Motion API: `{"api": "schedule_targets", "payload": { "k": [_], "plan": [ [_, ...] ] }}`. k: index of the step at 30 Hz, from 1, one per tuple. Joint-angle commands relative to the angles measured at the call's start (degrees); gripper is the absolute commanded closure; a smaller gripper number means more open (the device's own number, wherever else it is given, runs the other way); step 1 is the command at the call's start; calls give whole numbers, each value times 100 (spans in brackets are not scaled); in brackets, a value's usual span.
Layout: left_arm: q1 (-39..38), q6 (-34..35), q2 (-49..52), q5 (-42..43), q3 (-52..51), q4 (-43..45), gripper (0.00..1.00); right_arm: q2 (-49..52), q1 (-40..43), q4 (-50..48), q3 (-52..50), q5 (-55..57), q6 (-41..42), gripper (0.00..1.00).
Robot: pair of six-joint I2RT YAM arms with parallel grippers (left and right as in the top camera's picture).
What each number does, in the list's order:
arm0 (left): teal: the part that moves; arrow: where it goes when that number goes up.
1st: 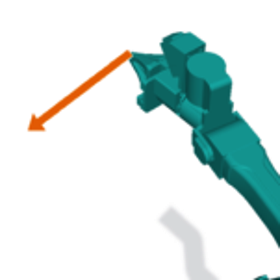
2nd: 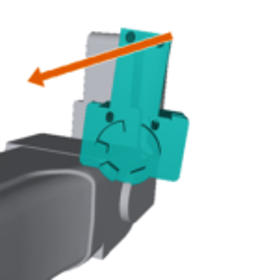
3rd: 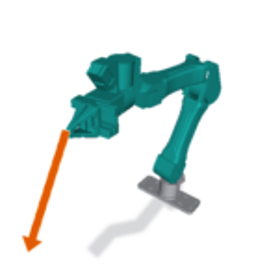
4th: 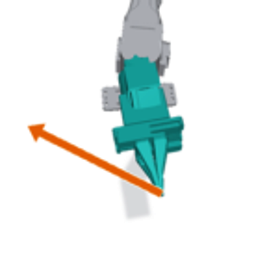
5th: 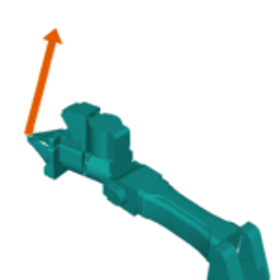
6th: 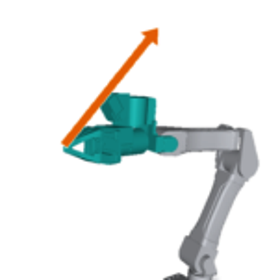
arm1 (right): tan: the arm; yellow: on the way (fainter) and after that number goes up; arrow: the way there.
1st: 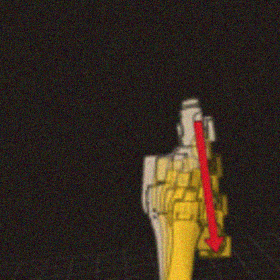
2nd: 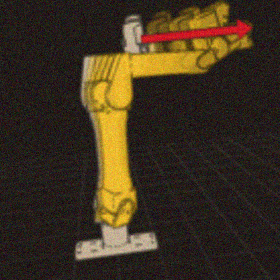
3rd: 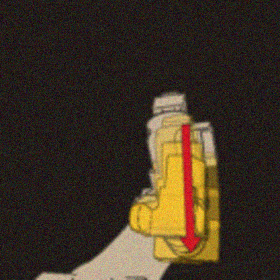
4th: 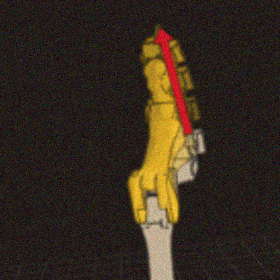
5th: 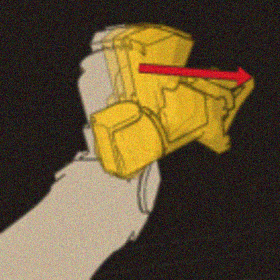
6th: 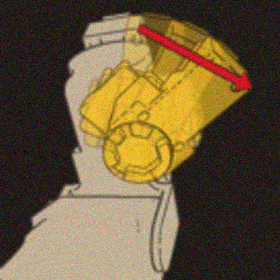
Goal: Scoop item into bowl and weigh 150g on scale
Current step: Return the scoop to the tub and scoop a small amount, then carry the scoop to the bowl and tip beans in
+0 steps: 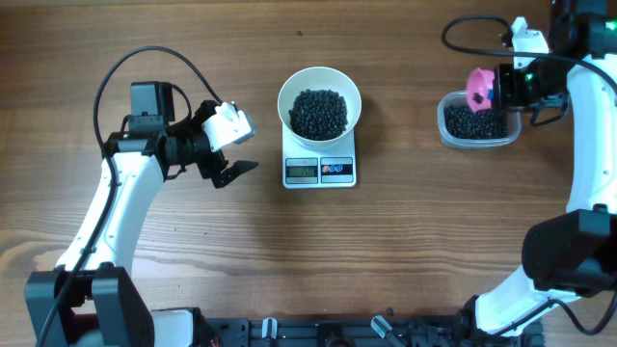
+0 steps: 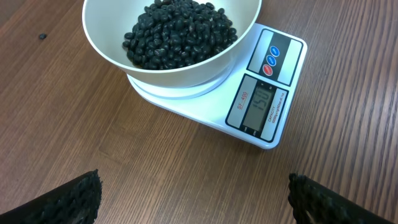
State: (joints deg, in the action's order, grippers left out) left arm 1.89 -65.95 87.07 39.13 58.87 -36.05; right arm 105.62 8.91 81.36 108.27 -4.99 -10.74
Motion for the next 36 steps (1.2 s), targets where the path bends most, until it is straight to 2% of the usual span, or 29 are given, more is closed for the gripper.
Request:
{"api": "schedule_targets", "payload": {
  "k": [1, 6, 11, 17, 21, 24, 25, 26, 36],
  "plan": [
    [31, -111, 33, 129, -15, 0, 0, -160, -219, 63, 111, 1281, 44, 96],
    [31, -111, 33, 129, -15, 0, 0, -157, -1226, 55, 111, 3281, 210, 96],
    [31, -114, 33, 129, -15, 0, 0, -111, -1495, 149, 111, 3462, 184, 96],
    [31, -111, 33, 129, -15, 0, 0, -116, -1484, -144, 190, 2061, 155, 96],
    [31, -111, 33, 129, -15, 0, 0, -116, -1484, -243, 667, 826, 24, 96],
    [31, -114, 33, 129, -15, 0, 0, -116, -1484, -739, 852, -461, 348, 96],
    [31, -111, 33, 129, -15, 0, 0, -90, -1486, -1128, 850, -1335, 459, 96],
    [31, -111, 33, 129, -15, 0, 0, -39, -1517, -1333, 850, -1716, 511, 96],
    [31, -111, 33, 129, -15, 0, 0, 380, -2601, -1436, 828, -1585, 450, 96]
  ]
}}
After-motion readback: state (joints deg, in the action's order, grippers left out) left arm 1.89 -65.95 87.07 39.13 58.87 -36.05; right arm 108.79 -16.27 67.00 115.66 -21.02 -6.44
